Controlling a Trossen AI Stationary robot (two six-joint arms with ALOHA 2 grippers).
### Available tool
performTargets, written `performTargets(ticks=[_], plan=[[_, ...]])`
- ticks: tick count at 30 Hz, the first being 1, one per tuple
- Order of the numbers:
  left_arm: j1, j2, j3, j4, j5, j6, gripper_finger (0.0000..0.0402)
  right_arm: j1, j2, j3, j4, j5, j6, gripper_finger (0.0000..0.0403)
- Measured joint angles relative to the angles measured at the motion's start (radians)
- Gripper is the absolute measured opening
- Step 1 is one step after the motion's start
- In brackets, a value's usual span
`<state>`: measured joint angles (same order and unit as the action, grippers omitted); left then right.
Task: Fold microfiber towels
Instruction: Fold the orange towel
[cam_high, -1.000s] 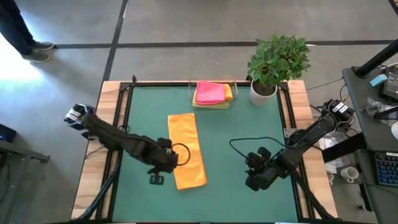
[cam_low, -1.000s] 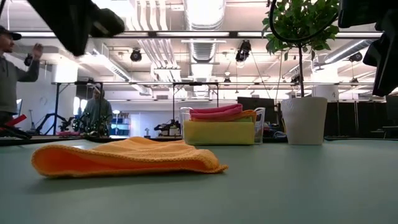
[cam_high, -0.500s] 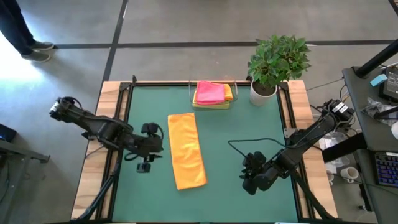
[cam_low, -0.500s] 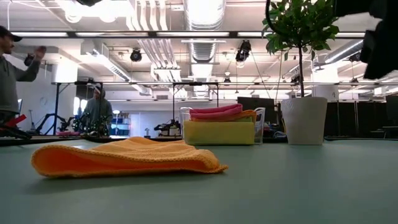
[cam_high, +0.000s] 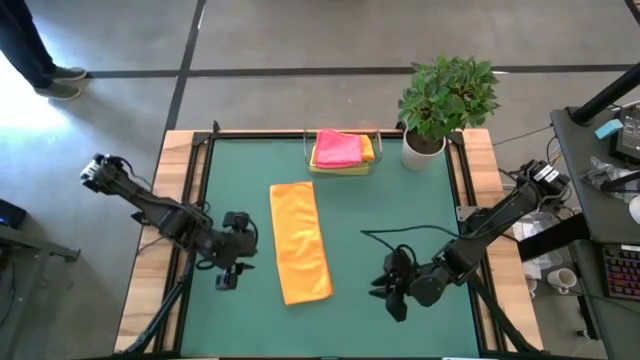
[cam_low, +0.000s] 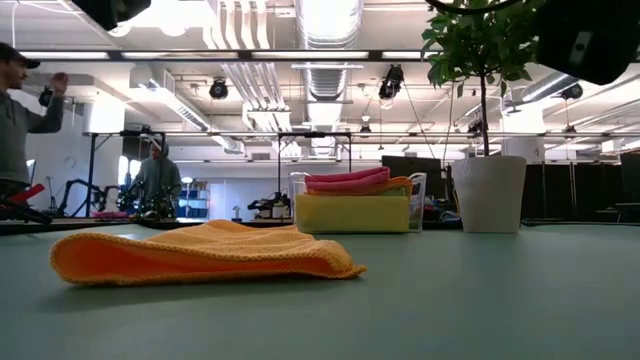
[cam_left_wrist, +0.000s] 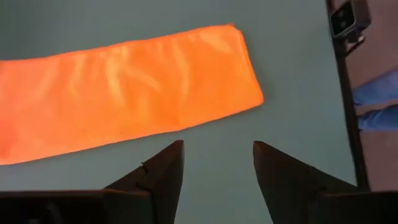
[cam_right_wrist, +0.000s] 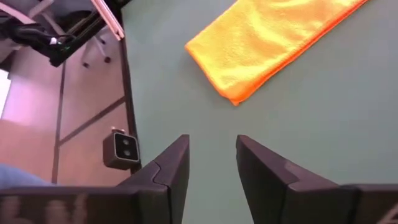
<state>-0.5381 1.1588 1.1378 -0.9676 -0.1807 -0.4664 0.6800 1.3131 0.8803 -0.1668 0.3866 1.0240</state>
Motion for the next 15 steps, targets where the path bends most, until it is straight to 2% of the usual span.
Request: performTargets(ticks=[7,10,15], plan=[[-0.088,0.024,-0.097,0.142,-0.060,-0.029,0.0178,-0.014,0.051,0.037,0.005,0.005,-0.028,0.0134],[-0.108,0.054,-0.129,0.179,-0.062,-0.071,0.0178,-0.029,0.081,0.072,0.007,0.006,-0.146,0.0134],[-0.128,0.134,-0.124,0.191,-0.063,-0.105,0.0178,-0.060,0.135,0.149,0.003,0.006,-0.434,0.0134]])
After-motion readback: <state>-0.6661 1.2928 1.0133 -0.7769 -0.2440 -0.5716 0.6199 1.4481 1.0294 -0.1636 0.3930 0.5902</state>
